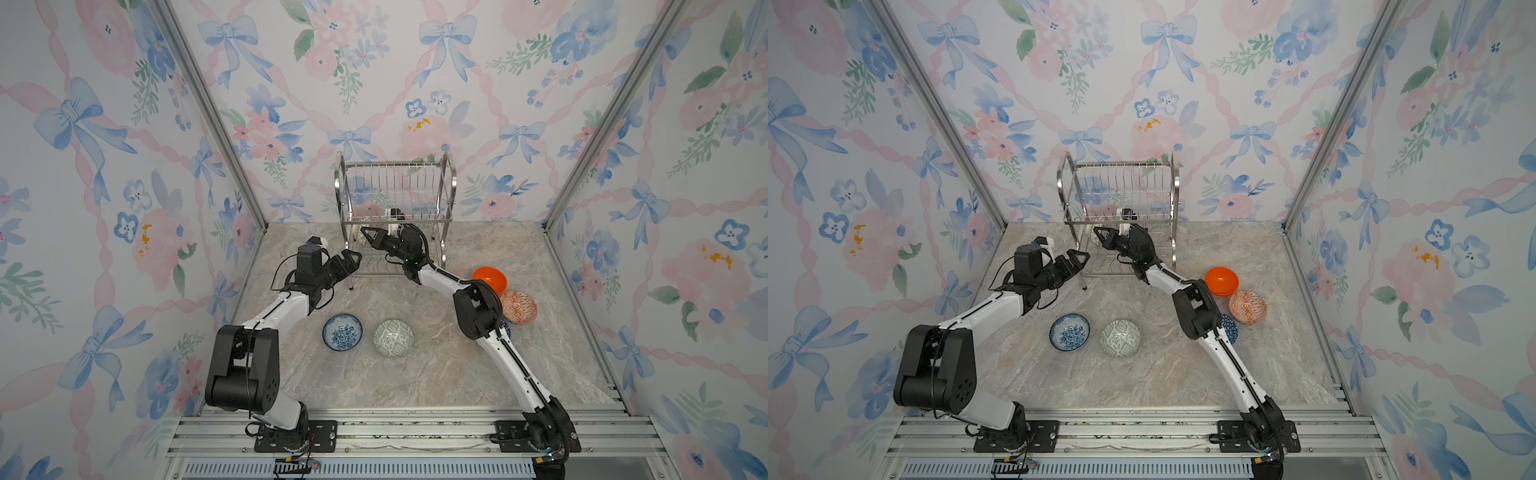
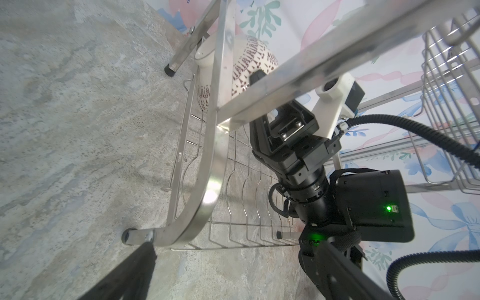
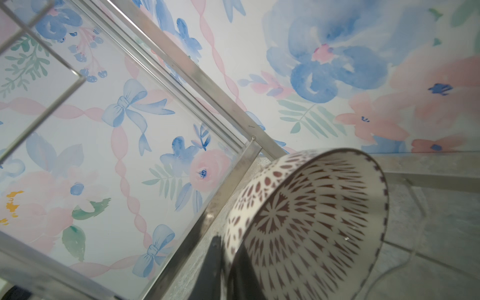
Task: Load bowls into a dish rack
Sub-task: Place the bowl in the dish rack.
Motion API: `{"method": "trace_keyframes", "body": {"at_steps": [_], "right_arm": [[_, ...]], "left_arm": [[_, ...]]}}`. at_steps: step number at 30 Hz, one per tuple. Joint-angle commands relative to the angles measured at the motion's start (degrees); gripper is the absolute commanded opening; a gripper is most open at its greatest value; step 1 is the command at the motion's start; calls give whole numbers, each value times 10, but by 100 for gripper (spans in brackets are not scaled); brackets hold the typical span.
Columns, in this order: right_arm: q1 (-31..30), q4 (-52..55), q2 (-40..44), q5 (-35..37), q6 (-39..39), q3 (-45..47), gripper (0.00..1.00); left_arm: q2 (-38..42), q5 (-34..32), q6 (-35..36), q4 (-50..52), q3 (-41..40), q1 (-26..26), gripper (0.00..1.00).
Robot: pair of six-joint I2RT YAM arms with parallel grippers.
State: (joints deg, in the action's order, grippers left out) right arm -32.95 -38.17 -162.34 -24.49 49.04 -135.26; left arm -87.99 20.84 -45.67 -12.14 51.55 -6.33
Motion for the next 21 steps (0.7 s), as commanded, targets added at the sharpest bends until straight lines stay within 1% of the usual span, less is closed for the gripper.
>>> {"method": "trace_keyframes", "body": {"at_steps": [1, 10, 14, 21], "right_arm": [[10, 27, 8, 0, -15, 33, 13], [12, 34, 23, -7, -28, 42, 14], [13, 40, 28, -13, -33, 42, 13], [15, 35, 49, -21, -35, 63, 17]], "left_arm": [[-11, -5, 12, -3, 8, 3, 98], [-5, -5, 11, -3, 5, 2, 97], [-6, -4, 10, -2, 5, 1, 97], [-4, -7, 9, -2, 5, -2, 97]]}}
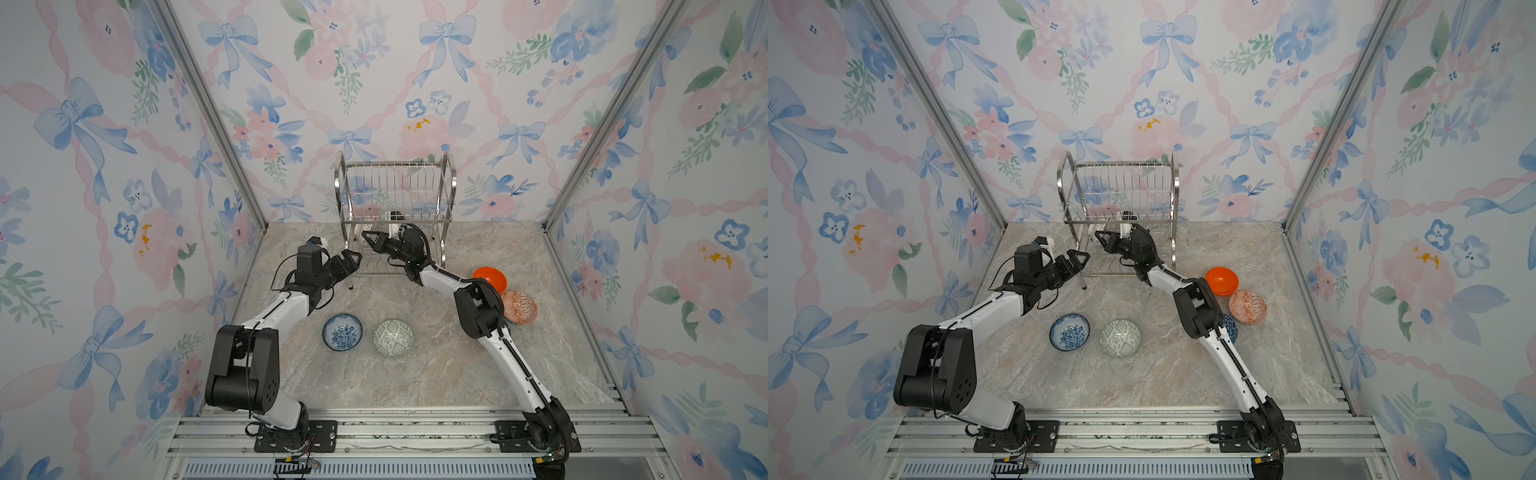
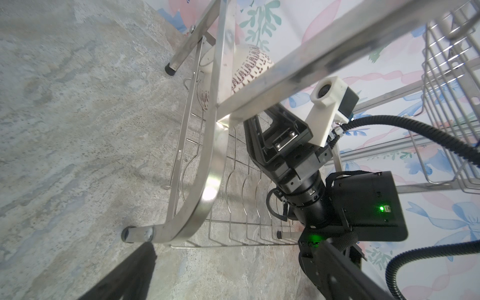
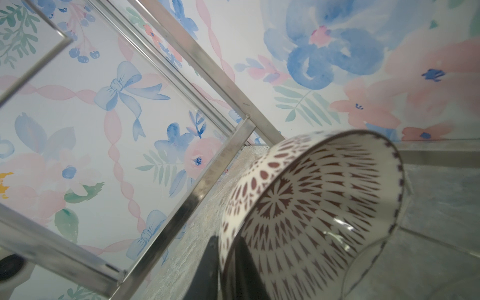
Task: Load bowls into a dish rack
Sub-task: Place the bowl in the dish rack.
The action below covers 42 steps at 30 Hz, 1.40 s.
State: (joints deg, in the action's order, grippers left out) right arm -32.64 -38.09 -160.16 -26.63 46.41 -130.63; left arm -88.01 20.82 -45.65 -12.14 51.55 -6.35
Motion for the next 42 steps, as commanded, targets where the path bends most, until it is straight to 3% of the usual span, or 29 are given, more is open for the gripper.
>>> {"method": "trace_keyframes", "body": {"at_steps": [1, 28, 42], "right_arm": [[12, 34, 30, 1, -11, 19, 18], [8, 8, 105, 7, -16, 90, 40], [-17, -51, 216, 40, -28, 262, 55]], "left_arm": [[-4, -7, 9, -2, 5, -1, 98], [21, -18, 12, 20, 0, -8, 98], [53, -21, 6, 26, -33, -8, 97]]}}
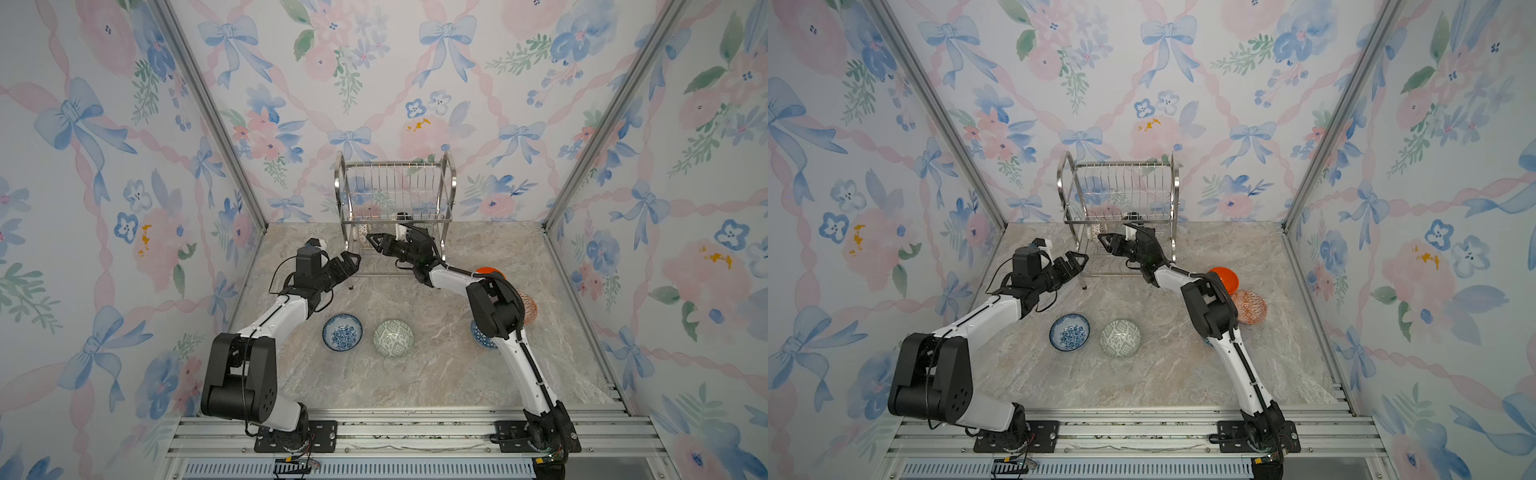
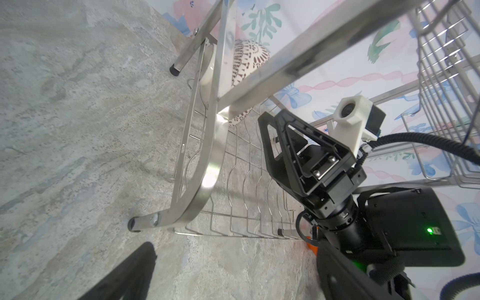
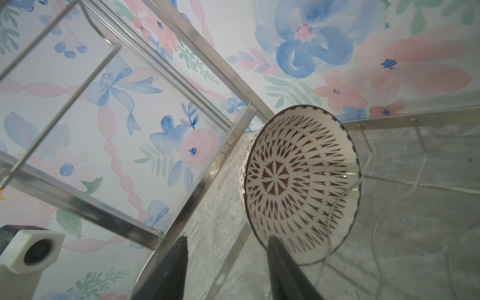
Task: Load bowls into a dish rack
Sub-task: Place the bowl in the dish rack, then pick up the bowl from the middle-left of the table.
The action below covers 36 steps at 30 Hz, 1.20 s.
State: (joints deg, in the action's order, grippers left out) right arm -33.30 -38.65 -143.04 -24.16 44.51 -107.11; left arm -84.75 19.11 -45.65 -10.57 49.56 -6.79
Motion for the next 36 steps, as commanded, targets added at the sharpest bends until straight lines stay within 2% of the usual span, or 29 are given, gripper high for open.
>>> {"method": "trace_keyframes", "body": {"at_steps": [1, 14, 21, 23, 25, 30, 36], "right_arm": [[-13, -51, 53, 18, -9, 42, 56], [-51, -76, 148, 49, -26, 187, 70], [-88, -32, 216, 72, -80, 262, 88], [-100, -16, 237, 83, -107, 283, 100], [-113, 2, 258, 91, -126, 298, 97], [-148, 82, 310, 129, -184, 324, 97], [-174, 229, 377, 215, -242, 341, 97]], "left_arm": [[24, -4, 6, 11, -17, -3, 98], [80, -22, 10, 67, -48, -2, 97], [124, -35, 17, 129, -69, -2, 97], [141, -39, 23, 151, -95, -2, 98], [161, -36, 26, 161, -112, -3, 97], [215, -32, 30, 193, -146, -4, 98], [272, -29, 36, 226, -170, -15, 98]]}}
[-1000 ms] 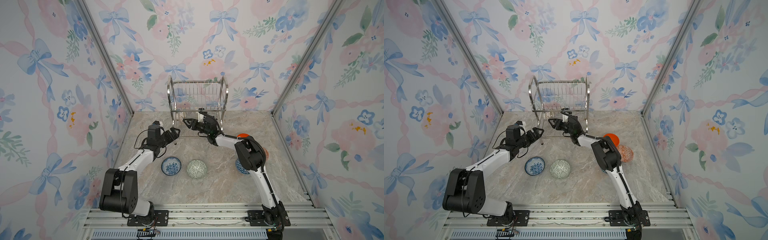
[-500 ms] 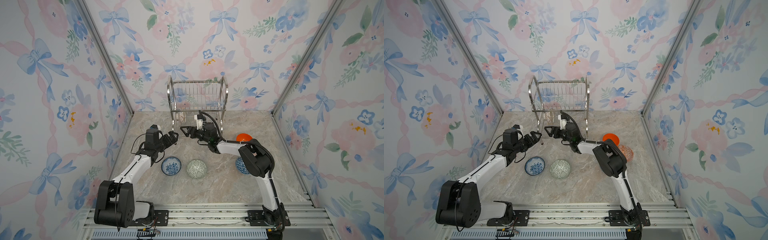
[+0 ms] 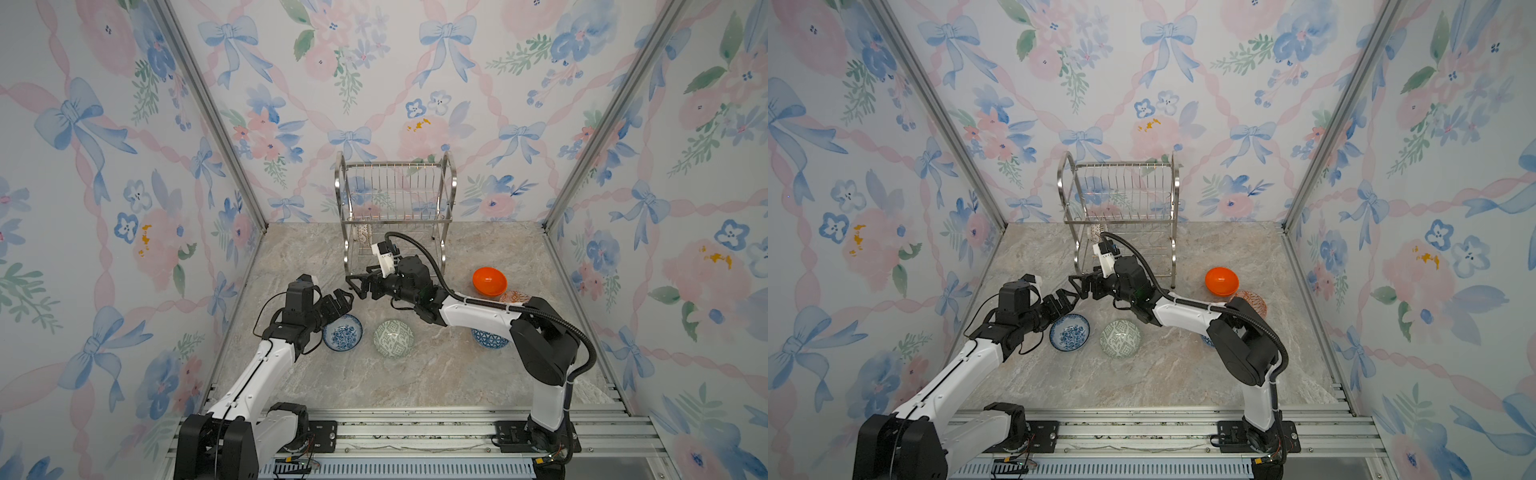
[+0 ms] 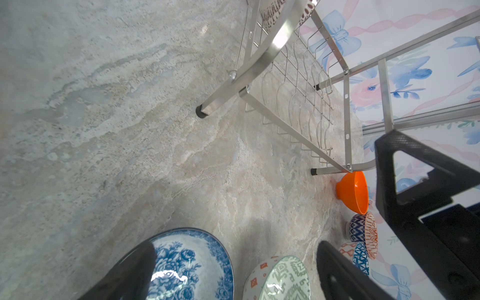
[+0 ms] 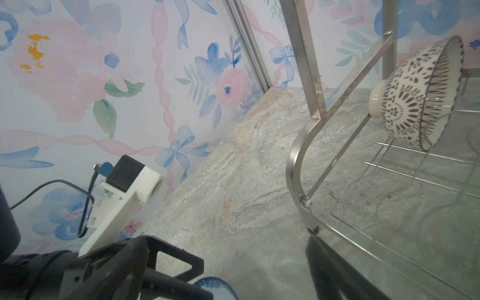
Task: Load bowls into a dish rack
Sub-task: Pick up the bowl from the middle-left of the table.
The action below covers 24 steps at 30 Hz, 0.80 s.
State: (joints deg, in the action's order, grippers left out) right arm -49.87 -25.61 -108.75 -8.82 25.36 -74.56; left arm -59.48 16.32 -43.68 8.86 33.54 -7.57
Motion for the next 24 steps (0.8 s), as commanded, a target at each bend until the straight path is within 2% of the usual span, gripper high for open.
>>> {"method": "trace_keyframes", "body": {"at_steps": [1, 5, 9, 12, 14, 17, 20, 24], "right_arm": [[-11, 120, 46, 83, -61, 21, 97], [-21, 206, 86, 167, -84, 32, 97], [-19, 249, 131, 245, -46, 59, 97], [-10, 293, 160, 244, -22, 60, 97], [-6, 301, 170, 208, -31, 65, 97], [-9, 291, 184, 202, -45, 81, 97], [-17, 300, 186, 216, -60, 85, 97], [-28, 322, 178, 249, -78, 79, 97]], "left_arm": [[26, -5, 19, 38, -11, -11, 98], [39, -54, 35, 83, -10, -19, 97], [41, -112, 48, 139, 2, -20, 97], [55, -155, 41, 153, -6, -24, 97], [59, -176, 34, 158, -9, -29, 98], [56, -183, 24, 158, -20, -35, 98], [52, -212, 7, 156, -36, -51, 97], [35, -214, -4, 154, -42, -60, 98]]}}
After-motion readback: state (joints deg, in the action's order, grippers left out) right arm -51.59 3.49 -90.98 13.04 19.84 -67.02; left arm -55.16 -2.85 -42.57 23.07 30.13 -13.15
